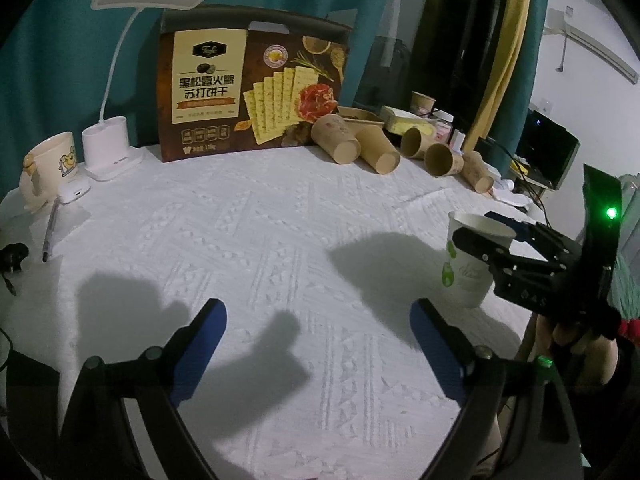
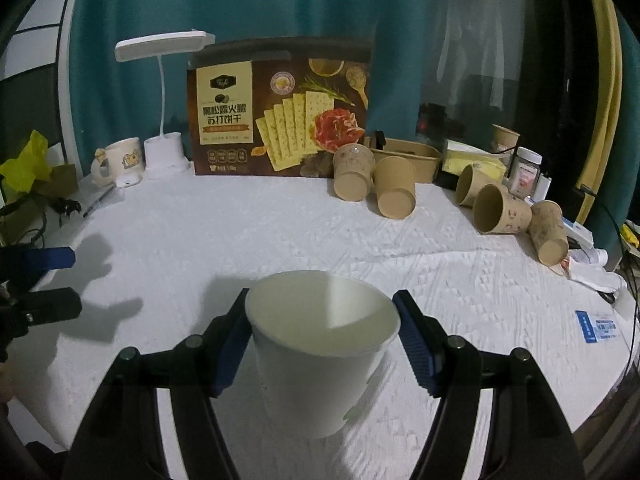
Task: Flip cup upright
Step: 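Turn the white cup upright with the right gripper and lower it to the table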
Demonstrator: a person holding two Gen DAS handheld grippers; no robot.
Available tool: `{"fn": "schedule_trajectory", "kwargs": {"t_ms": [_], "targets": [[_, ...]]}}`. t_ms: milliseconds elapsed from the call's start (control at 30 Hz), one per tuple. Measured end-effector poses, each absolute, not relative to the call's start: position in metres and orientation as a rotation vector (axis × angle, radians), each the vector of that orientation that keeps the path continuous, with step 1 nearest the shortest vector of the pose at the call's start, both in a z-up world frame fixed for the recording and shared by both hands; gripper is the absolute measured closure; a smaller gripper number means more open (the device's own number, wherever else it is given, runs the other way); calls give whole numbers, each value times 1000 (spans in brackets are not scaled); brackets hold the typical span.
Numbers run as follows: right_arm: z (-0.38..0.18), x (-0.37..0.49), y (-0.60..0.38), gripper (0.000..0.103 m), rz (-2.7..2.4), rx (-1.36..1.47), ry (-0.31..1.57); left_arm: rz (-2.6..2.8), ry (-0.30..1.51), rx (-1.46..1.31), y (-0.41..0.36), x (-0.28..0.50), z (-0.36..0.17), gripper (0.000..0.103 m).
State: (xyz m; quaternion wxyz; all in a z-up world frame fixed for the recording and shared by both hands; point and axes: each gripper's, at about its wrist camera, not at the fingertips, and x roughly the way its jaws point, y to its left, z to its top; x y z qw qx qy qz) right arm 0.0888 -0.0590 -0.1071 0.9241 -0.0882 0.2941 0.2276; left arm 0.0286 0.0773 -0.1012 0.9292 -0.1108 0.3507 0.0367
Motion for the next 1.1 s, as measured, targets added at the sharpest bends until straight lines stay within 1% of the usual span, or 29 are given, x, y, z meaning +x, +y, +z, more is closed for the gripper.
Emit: {"fn": "schedule_trajectory", "kwargs": {"t_ms": [267, 400, 800, 1100], "targets": [[-115, 72, -64, 34, 472, -204, 612, 68, 711, -195, 67, 28, -99, 10], [-120, 69, -68, 30, 471, -189, 637, 78, 703, -153, 59, 27, -97, 10], [-131, 54, -89, 27, 448, -135, 704, 36, 706, -176, 47, 22, -96, 10], [-128, 36, -116, 25, 361, -86, 719, -12, 690, -171, 36, 15, -91, 9]]}}
